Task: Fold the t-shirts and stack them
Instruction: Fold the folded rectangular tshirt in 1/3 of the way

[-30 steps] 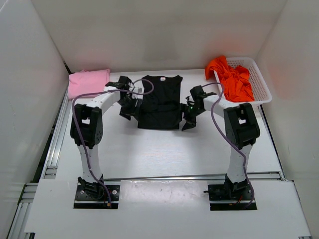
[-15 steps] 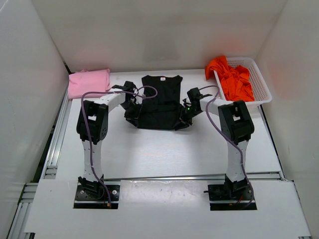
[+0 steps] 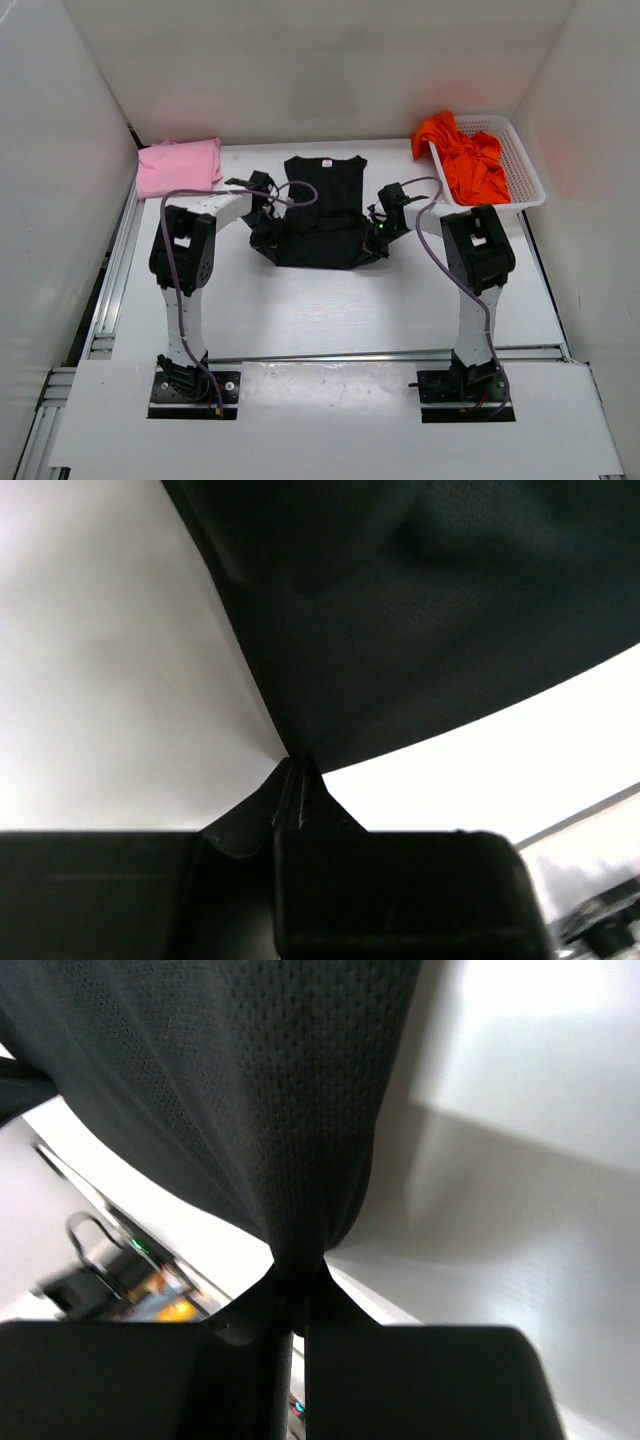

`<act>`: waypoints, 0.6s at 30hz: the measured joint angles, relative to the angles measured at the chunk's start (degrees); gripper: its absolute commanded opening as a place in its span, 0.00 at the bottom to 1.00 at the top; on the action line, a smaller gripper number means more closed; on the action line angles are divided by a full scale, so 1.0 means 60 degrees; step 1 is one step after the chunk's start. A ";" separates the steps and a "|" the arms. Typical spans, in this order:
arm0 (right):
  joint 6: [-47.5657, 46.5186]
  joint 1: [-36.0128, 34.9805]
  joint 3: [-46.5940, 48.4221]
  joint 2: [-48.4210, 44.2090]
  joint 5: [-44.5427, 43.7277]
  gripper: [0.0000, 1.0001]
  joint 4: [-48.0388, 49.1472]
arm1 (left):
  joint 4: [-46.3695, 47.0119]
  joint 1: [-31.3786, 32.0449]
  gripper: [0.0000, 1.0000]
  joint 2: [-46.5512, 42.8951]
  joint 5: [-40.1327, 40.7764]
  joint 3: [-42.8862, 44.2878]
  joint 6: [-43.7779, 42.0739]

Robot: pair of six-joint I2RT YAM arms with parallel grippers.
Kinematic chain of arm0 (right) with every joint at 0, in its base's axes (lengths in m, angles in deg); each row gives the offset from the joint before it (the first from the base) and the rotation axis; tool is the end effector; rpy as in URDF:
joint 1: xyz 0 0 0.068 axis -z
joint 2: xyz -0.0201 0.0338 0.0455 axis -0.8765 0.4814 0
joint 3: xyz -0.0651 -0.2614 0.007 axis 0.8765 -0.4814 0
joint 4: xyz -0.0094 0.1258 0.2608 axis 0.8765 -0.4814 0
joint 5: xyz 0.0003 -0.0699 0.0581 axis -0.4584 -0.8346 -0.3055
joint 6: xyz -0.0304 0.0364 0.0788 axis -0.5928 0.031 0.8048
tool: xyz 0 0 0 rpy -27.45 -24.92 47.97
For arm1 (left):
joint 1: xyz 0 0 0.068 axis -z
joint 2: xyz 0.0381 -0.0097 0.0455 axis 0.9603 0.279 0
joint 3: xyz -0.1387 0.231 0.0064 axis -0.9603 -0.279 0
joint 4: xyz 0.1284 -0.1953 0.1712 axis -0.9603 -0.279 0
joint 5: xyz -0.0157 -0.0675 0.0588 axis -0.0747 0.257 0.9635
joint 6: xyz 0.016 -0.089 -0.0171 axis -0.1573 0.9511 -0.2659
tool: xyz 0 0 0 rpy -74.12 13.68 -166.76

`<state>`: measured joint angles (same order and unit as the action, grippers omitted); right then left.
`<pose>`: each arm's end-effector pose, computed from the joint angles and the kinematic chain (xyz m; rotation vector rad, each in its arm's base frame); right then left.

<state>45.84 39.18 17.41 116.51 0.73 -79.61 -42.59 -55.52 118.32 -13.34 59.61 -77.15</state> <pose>0.3817 0.2031 0.0625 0.0989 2.9438 1.0015 0.3924 -0.1592 0.0866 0.4961 3.0370 -0.5511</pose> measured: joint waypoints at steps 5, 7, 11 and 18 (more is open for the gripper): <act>-0.0812 -0.0240 -0.1847 -0.1486 -0.0058 0.00 -0.0710 | -0.0379 0.1147 0.11 -0.1825 0.0736 -0.2164 -0.0004; -0.0998 -0.0452 -0.2575 -0.2091 -0.0051 0.00 -0.0896 | -0.0725 0.1705 0.16 -0.2262 0.0947 -0.2543 -0.0007; -0.1308 -0.1064 -0.3923 -0.3147 -0.0047 0.07 -0.1264 | -0.1355 0.2310 0.36 -0.2681 0.1563 -0.2943 -0.0047; -0.1359 -0.1566 -0.4936 -0.3923 -0.0368 0.36 -0.1432 | -0.1512 0.3949 0.96 -0.4091 0.3774 -0.3479 -0.0117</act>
<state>37.69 29.78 -12.20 92.97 -1.48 -88.19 -51.67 -31.82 93.77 9.30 38.74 -77.85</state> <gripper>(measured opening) 0.295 0.639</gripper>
